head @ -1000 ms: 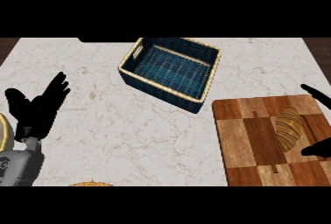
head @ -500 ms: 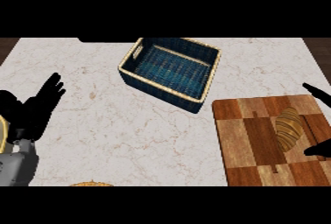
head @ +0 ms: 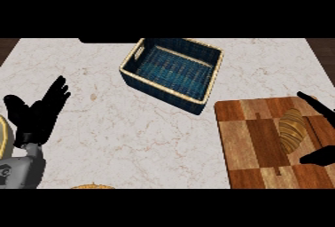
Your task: Pick the croissant from the cutting board and place it in the basket
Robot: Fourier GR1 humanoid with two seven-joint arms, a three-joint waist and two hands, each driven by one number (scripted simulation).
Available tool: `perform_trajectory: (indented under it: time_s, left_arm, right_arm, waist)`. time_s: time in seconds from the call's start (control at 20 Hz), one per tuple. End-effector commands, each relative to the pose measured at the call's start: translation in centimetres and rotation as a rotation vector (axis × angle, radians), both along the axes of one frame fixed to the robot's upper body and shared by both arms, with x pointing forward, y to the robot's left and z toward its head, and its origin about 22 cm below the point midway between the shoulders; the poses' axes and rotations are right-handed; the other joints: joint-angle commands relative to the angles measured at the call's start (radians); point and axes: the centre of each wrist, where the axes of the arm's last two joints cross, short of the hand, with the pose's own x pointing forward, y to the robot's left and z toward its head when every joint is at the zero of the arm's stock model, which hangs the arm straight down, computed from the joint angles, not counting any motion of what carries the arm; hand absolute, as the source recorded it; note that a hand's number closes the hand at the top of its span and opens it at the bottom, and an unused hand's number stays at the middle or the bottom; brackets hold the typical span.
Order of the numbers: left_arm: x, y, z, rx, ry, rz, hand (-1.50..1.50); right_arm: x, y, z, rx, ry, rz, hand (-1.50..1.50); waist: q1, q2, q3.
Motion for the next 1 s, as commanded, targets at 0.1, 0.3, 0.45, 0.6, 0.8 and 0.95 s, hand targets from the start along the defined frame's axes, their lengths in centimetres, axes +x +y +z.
perform_trajectory:
  time_s: [0.1,0.3,0.45,0.6,0.8,0.95]
  left_arm:
    - [1.6,1.5,-1.0,-0.001,0.013,0.001,0.00]
    - [0.7,-0.3,-0.5,0.003,0.010,0.007,0.00]
    - [0.8,0.2,-0.6,-0.016,0.012,-0.010,0.00]
    - [2.5,0.4,0.8,-0.002,-0.007,-0.018,0.00]
    - [-0.2,1.0,-0.4,-0.007,-0.001,-0.020,0.00]
    - [0.6,0.5,-0.3,0.010,0.015,-0.028,0.00]
  right_arm:
    - [1.2,0.5,0.7,-0.054,0.012,-0.022,-1.50]
    - [1.7,0.7,-2.2,-0.107,0.020,0.006,-1.50]
    - [2.0,1.6,-3.1,-0.170,0.037,0.082,1.50]
    - [2.2,2.4,-1.6,-0.166,0.013,0.081,1.50]
    - [2.0,3.0,-4.5,-0.169,0.032,0.094,1.50]
    - [2.6,15.8,-4.8,-0.122,-0.014,0.146,1.50]
  waist:
    - [-0.002,0.001,0.000]
    - [0.003,0.002,0.000]
    - [0.004,0.002,0.000]
    - [-0.001,0.001,0.000]
    - [0.003,0.001,0.000]
    - [0.001,-0.008,-0.005]
